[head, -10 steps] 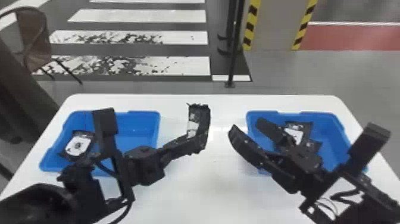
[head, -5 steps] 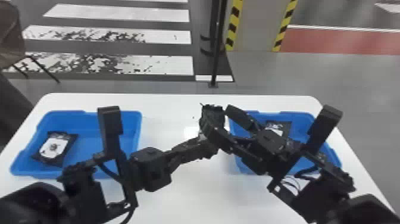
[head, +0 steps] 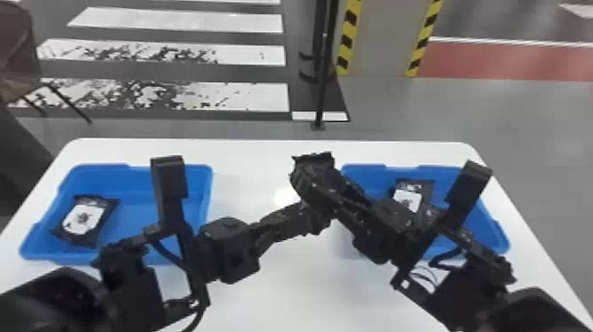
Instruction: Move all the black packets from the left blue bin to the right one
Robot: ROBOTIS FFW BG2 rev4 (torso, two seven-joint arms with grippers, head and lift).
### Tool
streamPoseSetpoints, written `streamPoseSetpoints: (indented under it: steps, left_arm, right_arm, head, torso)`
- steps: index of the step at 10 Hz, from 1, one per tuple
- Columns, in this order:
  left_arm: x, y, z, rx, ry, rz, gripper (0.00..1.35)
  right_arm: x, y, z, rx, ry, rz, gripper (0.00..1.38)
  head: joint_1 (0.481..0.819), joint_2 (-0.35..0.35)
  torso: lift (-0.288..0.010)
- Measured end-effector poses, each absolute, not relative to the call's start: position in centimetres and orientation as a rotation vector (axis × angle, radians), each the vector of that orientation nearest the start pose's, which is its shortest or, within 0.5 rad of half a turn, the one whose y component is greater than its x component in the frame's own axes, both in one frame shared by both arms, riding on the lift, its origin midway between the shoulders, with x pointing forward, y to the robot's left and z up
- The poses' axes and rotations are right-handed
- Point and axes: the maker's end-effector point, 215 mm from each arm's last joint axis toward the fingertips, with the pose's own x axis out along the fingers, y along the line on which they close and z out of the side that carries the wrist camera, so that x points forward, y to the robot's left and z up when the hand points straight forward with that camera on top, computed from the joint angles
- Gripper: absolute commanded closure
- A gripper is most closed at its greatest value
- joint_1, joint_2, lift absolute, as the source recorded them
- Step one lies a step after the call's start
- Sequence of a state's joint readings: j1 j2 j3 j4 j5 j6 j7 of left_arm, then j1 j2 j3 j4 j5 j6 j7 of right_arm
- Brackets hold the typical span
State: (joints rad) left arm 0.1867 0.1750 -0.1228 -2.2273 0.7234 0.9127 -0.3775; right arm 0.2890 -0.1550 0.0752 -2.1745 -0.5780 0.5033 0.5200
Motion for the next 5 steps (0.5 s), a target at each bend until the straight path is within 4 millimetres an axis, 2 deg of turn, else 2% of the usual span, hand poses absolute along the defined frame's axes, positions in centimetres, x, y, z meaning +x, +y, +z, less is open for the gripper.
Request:
streamPoseSetpoints:
  steps: [1, 2, 3, 4, 5]
  left_arm:
    - [40.2, -0.8, -28.7, -0.494, 0.435, -0.938, 1.20]
    - [40.2, -0.8, -28.6, -0.501, 0.432, -0.940, 0.98]
    - [40.1, -0.8, -28.5, -0.513, 0.433, -0.938, 0.52]
    - [39.9, -0.6, -28.8, -0.528, 0.442, -0.934, 0.16]
    - [39.7, -0.3, -29.3, -0.538, 0.453, -0.923, 0.10]
  right_arm:
    - [43.0, -4.6, -26.0, 0.456, 0.126, 0.839, 1.28]
    - [43.0, -4.5, -25.9, 0.458, 0.123, 0.843, 1.28]
    - [42.9, -4.5, -25.9, 0.460, 0.122, 0.844, 1.28]
    - [43.1, -4.8, -26.0, 0.463, 0.122, 0.838, 1.28]
    - [43.9, -5.9, -26.1, 0.456, 0.118, 0.815, 1.28]
  head:
    - [0.695, -0.072]
    - [0.695, -0.073]
    - [0.695, -0.072]
    - [0.695, -0.072]
    - [0.695, -0.078]
  torso:
    - [-0.140]
    - [-0.140]
    - [-0.140]
    - [-0.140]
    - [-0.140]
